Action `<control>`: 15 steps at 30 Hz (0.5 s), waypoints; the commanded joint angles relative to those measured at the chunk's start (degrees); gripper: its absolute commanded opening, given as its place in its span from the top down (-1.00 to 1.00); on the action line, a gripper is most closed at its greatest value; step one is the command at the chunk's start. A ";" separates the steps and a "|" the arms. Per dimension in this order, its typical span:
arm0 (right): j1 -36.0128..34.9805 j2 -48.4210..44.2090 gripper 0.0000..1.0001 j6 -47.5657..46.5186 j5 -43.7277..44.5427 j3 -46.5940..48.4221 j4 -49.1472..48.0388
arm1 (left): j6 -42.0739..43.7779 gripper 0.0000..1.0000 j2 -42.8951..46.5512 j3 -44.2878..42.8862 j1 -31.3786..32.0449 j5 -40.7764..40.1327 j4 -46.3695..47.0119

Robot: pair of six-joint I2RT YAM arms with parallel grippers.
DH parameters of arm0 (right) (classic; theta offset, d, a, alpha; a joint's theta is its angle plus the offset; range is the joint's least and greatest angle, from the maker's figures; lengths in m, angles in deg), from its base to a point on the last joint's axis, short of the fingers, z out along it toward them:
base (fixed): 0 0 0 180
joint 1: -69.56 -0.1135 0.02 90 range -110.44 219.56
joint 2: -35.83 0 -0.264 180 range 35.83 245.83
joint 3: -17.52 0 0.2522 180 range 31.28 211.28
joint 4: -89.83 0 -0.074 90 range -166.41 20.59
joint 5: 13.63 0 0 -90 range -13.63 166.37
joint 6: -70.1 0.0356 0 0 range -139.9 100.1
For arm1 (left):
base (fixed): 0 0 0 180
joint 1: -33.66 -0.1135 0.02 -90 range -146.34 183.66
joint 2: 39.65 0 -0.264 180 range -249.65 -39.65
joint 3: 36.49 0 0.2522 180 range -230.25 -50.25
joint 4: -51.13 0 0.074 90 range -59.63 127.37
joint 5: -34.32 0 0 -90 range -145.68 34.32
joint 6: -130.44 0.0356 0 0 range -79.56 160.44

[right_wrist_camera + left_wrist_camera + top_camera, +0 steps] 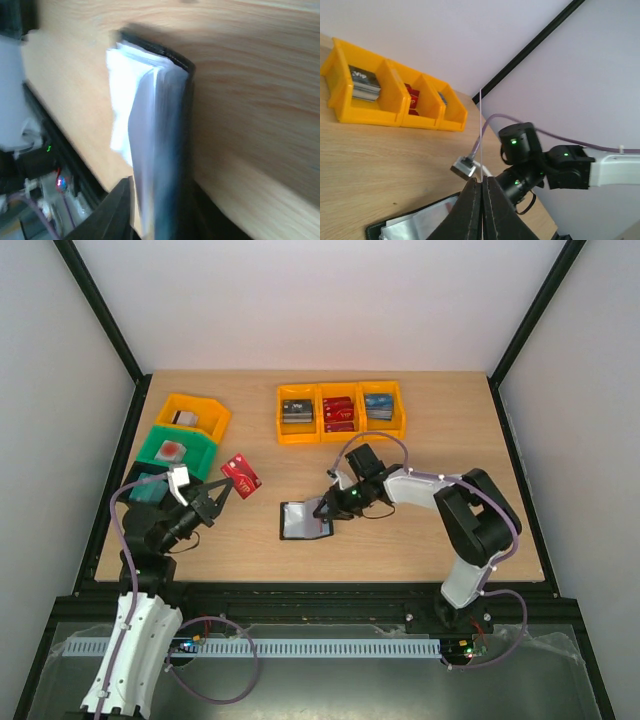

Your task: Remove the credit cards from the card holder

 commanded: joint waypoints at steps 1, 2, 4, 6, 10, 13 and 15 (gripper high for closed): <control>1.58 1.53 0.11 -4.85 11.56 3.14 10.01 | -0.74 0.95 1.59 0.62 -0.30 2.63 4.85; 1.59 1.21 -0.16 -5.90 15.71 4.39 12.89 | 0.18 0.95 1.83 0.57 -0.29 2.91 4.76; 1.72 -0.79 -0.55 -7.33 22.40 6.69 16.86 | 2.30 0.95 2.36 0.16 -0.28 3.68 4.57; 1.77 -3.98 -0.87 -8.08 28.51 9.57 20.12 | 4.06 0.96 2.53 -0.33 -0.27 4.79 4.90; 1.57 -9.88 -0.97 -11.23 38.26 16.55 24.53 | 5.46 0.95 2.66 -0.59 -0.20 7.77 6.49; -0.68 -14.80 -0.95 -17.06 34.50 20.75 23.22 | 7.65 0.95 2.70 -1.18 0.02 9.65 6.19; -3.98 -18.16 -0.91 -22.52 23.93 21.89 20.14 | 9.63 0.95 2.71 -1.89 0.29 11.37 5.74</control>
